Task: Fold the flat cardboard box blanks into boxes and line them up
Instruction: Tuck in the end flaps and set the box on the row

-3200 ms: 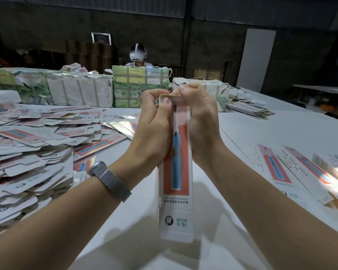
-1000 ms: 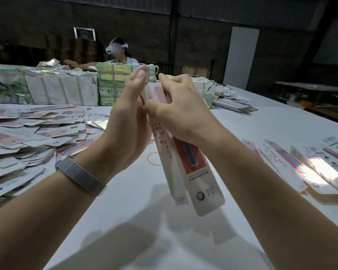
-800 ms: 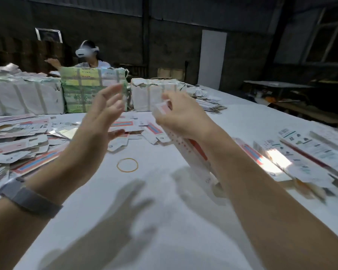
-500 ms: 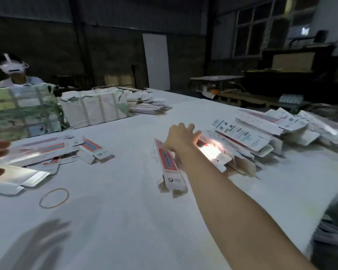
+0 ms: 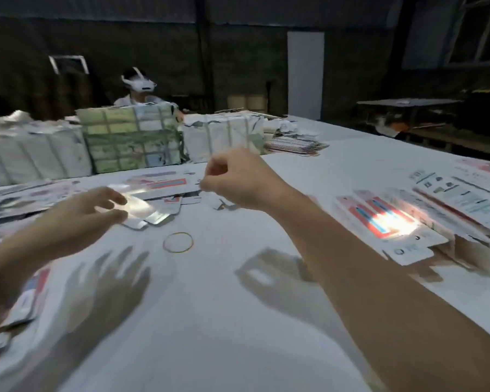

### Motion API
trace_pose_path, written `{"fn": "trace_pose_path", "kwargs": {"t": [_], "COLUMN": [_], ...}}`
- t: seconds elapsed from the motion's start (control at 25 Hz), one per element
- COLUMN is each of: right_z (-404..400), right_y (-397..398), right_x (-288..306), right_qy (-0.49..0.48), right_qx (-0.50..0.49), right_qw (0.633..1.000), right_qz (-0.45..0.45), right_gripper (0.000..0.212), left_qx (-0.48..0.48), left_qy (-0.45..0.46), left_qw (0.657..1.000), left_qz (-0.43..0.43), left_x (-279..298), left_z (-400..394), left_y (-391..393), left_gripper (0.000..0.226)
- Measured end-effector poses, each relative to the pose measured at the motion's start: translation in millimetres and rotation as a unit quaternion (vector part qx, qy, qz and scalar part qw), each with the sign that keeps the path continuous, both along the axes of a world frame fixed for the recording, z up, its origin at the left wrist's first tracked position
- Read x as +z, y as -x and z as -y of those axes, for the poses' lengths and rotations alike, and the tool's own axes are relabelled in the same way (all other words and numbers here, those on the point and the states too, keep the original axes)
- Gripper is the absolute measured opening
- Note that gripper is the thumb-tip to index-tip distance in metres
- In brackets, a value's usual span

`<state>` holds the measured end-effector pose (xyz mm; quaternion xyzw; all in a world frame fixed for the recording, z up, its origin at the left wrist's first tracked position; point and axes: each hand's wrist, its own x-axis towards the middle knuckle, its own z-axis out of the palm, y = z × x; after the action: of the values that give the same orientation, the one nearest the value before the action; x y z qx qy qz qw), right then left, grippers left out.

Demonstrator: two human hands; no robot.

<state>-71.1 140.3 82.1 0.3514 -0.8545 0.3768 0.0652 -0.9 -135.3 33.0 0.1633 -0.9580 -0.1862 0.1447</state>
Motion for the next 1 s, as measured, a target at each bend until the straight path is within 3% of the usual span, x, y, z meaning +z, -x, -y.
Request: {"fn": "trace_pose_path", "kwargs": {"t": [0.04,0.12,0.2,0.24,0.36,0.48,0.6,0.68,0.72,0.8,0.88,1.0], "right_z": [13,29,37,41,47,50,51,51,51,50,49,48], "right_y": [-18,-46,-65,-70,-76,-73,-72,-73,-72,-70,-70,-69], "right_x": [-1,-5,-11,-14,-23,-30,-35,-35,-34,-28,-22,-20], "right_qy": [0.002,0.007,0.008,0.004,0.008,0.015,0.021,0.042,0.063,0.13,0.202,0.238], "right_qx": [0.039,0.099,0.137,0.151,0.169,0.164,0.167,0.16,0.15,0.127,0.114,0.096], "right_qw": [0.999,0.994,0.989,0.987,0.985,0.985,0.984,0.984,0.984,0.981,0.969,0.957], "right_qz": [-0.016,-0.038,-0.047,-0.051,-0.044,-0.043,-0.048,-0.061,-0.067,-0.071,-0.081,-0.137], "right_gripper": [0.013,0.019,0.018,0.017,0.019,0.019,0.021,0.023,0.021,0.015,0.011,0.049], "left_qx": [0.055,0.203,0.283,0.279,0.25,0.251,0.254,0.22,0.188,0.112,0.016,-0.088], "left_qy": [0.051,0.119,0.076,0.058,0.097,0.187,0.218,0.239,0.252,0.273,0.238,0.091], "left_qw": [0.997,0.959,0.919,0.914,0.933,0.935,0.929,0.943,0.949,0.935,0.912,0.886], "left_qz": [0.034,0.158,0.262,0.29,0.238,0.167,0.157,0.072,-0.015,-0.199,-0.333,-0.446], "left_x": [0,3,2,2,-7,-7,8,30,43,64,79,90], "left_z": [16,46,65,68,63,47,28,9,-4,-36,-71,-110], "left_y": [-14,-44,-71,-77,-76,-70,-69,-71,-71,-72,-76,-77], "left_gripper": [0.049,0.075,0.084,0.08,0.038,0.011,0.014,0.018,0.019,0.021,0.028,0.026]}}
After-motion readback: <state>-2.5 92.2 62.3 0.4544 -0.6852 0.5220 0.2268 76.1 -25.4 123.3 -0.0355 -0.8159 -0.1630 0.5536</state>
